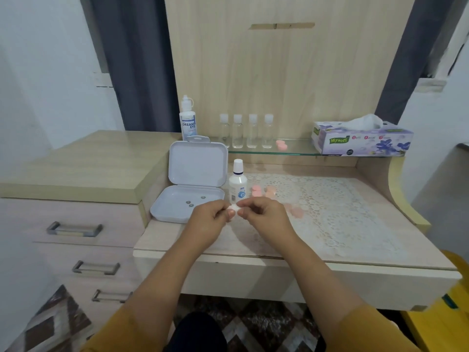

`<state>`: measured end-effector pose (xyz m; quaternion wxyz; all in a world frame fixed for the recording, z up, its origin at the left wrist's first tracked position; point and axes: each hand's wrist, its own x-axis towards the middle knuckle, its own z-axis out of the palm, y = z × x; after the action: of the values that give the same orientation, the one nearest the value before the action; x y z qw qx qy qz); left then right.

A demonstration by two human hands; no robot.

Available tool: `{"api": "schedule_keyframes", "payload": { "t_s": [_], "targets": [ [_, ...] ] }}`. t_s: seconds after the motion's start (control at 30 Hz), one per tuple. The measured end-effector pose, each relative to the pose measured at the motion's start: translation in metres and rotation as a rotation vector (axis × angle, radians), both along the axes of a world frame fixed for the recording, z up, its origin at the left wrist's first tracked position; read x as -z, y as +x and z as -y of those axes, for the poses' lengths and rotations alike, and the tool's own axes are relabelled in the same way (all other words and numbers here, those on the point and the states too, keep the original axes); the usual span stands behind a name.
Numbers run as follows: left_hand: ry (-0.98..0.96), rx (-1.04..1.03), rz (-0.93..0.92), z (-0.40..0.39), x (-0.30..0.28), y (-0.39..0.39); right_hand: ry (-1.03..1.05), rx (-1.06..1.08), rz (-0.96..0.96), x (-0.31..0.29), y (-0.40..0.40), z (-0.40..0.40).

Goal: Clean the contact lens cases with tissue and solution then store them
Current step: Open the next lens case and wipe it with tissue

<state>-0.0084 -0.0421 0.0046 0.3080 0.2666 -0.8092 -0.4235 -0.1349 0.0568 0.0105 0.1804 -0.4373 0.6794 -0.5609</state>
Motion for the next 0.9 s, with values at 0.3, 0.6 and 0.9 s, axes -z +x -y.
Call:
{"api": "schedule_keyframes", "payload": {
  "t_s": [0.3,0.6,0.9],
  "targets": [
    [0.011,0.006,-0.160,0.006,-0.002,0.050,-0.089,-0.014,-0.066,0.000,0.043,0.016],
    [0.145,-0.158,-0.214,0.010,0.001,0.120,-0.086,-0.131,-0.070,0.005,0.099,0.038],
    [0.187,-0.452,-0.066,0.023,0.049,0.214,-0.024,-0.298,-0.151,0.020,0.158,0.058]
  ]
}}
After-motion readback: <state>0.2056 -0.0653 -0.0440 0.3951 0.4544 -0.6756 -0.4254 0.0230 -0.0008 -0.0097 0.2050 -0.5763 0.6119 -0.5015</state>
